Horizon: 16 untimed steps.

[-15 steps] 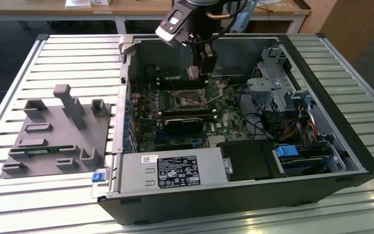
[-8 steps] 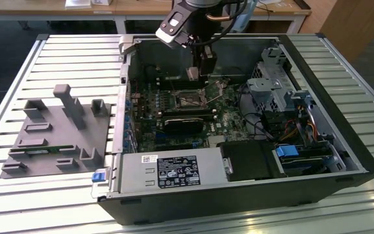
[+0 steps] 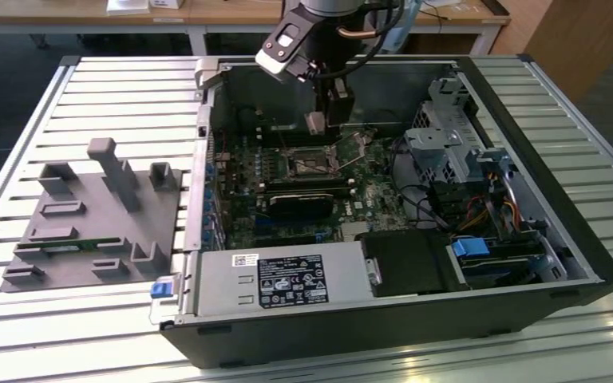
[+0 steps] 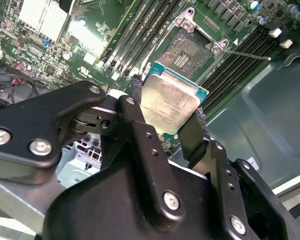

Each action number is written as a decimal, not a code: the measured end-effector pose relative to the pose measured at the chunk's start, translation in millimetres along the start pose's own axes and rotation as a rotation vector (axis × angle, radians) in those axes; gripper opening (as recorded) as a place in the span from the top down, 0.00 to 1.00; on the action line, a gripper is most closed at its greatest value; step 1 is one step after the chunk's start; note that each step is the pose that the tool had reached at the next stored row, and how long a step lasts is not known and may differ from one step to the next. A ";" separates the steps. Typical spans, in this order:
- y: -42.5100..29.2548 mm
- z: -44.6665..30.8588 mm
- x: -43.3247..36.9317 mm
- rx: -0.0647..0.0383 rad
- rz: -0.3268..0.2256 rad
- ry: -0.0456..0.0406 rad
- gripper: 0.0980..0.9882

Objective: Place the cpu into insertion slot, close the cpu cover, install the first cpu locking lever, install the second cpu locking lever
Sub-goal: 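Place the cpu into insertion slot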

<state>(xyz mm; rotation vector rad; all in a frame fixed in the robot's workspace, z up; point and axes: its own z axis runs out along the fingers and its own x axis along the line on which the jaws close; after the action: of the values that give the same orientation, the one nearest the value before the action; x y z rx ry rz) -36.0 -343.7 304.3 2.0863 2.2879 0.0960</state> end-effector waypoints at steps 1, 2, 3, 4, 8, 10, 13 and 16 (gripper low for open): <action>0.0 0.7 0.0 0.000 0.000 0.0002 0.50; -0.1 1.2 0.0 0.000 0.000 0.0000 0.50; -0.1 1.8 0.0 0.000 0.000 0.0001 0.50; -0.2 2.3 0.0 0.001 0.000 0.0000 0.50; -0.3 4.5 -0.1 0.001 0.000 -0.0019 0.50; -0.4 6.2 -0.1 0.001 0.000 -0.0034 0.50; -0.6 8.5 -0.1 0.001 0.000 -0.0036 0.50; -0.8 11.6 -0.1 0.001 0.000 -0.0037 0.50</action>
<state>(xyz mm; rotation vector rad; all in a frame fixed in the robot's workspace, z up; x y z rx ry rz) -36.0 -343.7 292.7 2.0850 2.2866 0.0906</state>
